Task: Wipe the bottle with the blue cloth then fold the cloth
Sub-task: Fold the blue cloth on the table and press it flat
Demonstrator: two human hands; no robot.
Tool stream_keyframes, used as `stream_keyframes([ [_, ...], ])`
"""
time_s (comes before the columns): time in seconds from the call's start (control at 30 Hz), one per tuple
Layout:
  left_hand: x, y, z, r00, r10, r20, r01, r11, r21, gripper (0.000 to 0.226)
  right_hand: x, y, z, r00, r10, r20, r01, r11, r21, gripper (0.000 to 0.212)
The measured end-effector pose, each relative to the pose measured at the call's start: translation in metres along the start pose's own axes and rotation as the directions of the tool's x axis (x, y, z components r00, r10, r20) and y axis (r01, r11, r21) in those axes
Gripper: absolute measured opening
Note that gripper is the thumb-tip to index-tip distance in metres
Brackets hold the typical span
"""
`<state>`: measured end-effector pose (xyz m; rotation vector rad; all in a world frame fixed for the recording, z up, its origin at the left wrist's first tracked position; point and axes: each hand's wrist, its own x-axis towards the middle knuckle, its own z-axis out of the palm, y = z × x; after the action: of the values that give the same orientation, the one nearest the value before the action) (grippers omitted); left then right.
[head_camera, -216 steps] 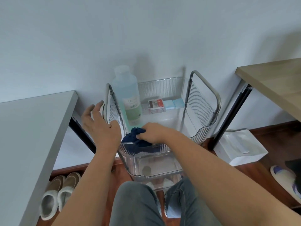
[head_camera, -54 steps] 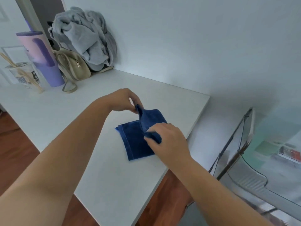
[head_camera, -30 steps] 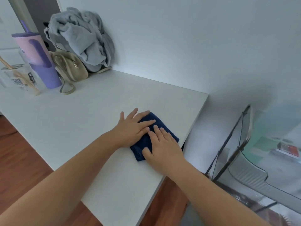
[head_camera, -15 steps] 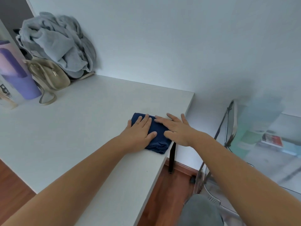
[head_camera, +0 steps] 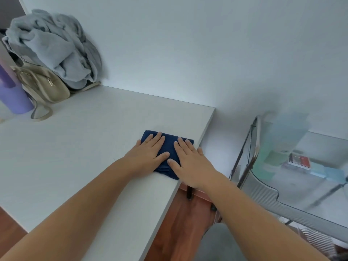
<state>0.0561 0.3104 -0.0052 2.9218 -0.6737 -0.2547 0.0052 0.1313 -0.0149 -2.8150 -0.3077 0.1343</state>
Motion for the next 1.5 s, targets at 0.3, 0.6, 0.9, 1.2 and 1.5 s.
stream_keyframes([
  [0.3,0.001,0.036,-0.043,0.986,0.137,-0.098,-0.149,0.979,-0.138,0.079,-0.044,0.043,-0.074,0.96,0.106,-0.258,0.027,0.884,0.466,0.07],
  [0.6,0.075,0.181,-0.046,0.905,0.407,-0.124,-0.425,0.86,-0.283,0.079,-0.08,0.167,-0.183,0.574,0.409,-0.709,-0.214,0.911,0.352,0.035],
  [0.9,0.128,0.258,-0.009,0.999,0.036,-0.018,-0.031,0.431,-0.902,0.047,-0.08,0.211,-0.168,0.817,0.292,-0.497,-0.14,0.937,0.32,0.039],
  [1.2,0.127,0.27,0.007,0.994,0.01,-0.109,-0.098,0.514,-0.852,0.055,-0.05,0.224,-0.168,0.808,0.244,-0.537,-0.082,0.948,0.308,0.038],
  [1.5,0.136,0.269,0.018,0.987,-0.028,-0.156,-0.117,0.543,-0.832,0.056,-0.024,0.244,-0.173,0.799,0.267,-0.538,-0.122,0.949,0.289,0.038],
])
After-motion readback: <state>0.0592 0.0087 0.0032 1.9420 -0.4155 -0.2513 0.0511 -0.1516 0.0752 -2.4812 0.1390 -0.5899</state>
